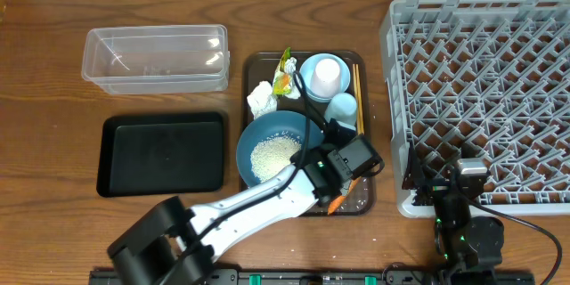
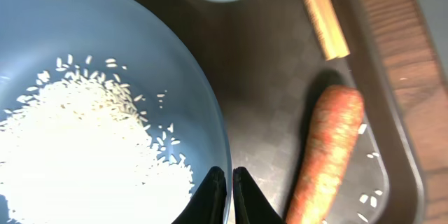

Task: Sort waste into correct bins and load items into the dishwasher rack
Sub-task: 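Lift the blue bowl with the left gripper and carry it left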

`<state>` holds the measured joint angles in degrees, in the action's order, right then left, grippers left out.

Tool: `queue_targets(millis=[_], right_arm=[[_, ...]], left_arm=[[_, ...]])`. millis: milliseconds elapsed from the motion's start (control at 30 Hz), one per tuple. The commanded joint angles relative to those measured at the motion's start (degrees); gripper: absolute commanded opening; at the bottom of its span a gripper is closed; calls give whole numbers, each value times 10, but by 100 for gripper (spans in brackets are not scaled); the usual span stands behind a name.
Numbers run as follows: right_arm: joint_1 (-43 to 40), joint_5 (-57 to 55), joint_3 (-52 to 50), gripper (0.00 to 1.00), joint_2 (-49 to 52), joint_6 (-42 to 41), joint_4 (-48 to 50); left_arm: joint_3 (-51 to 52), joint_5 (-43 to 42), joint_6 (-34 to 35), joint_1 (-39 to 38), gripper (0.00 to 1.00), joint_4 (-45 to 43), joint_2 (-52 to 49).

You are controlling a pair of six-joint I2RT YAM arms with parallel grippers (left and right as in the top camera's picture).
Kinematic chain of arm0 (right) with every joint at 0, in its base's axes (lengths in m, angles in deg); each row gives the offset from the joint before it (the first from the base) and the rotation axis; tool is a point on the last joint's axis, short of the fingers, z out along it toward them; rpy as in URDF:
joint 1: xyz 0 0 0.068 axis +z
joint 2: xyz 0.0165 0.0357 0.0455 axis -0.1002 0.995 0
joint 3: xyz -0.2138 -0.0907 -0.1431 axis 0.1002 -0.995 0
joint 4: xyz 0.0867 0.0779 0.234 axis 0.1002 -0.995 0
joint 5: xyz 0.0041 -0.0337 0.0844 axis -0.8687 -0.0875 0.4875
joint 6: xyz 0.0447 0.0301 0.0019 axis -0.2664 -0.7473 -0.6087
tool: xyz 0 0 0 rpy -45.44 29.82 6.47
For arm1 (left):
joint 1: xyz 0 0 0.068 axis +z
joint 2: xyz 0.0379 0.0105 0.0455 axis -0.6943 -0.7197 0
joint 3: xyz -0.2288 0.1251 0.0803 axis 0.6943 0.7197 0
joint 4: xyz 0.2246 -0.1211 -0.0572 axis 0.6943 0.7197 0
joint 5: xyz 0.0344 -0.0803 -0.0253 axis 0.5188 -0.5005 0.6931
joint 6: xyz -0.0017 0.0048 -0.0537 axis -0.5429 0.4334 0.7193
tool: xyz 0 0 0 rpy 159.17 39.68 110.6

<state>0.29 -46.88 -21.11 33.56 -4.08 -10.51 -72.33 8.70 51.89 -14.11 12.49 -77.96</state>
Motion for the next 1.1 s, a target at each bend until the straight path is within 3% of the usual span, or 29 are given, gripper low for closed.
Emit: queue_targets(millis=[0,167,233,333,433,800,1067], right_arm=[[14,0,-1,99,0,8,-2],[14,0,-1,99,0,8,-2],[14,0,-1,99,0,8,-2],[14,0,-1,99,0,8,-2],[14,0,-1,99,0,8,-2],[14,0,-1,99,0,8,-2],[14,0,-1,99,0,8,-2]], left_arm=[[-10,13,-8,0,8,9,27],[-10,24,-8,0,9,20,39],[-9,21,-8,0,17,21,34],[-9,17,-7,0,36,20,15],[-9,17,5,0,45,15,-9],[-9,-8,12,0,50,-32,-63],[-8,27,12,0,49,-34,-93]])
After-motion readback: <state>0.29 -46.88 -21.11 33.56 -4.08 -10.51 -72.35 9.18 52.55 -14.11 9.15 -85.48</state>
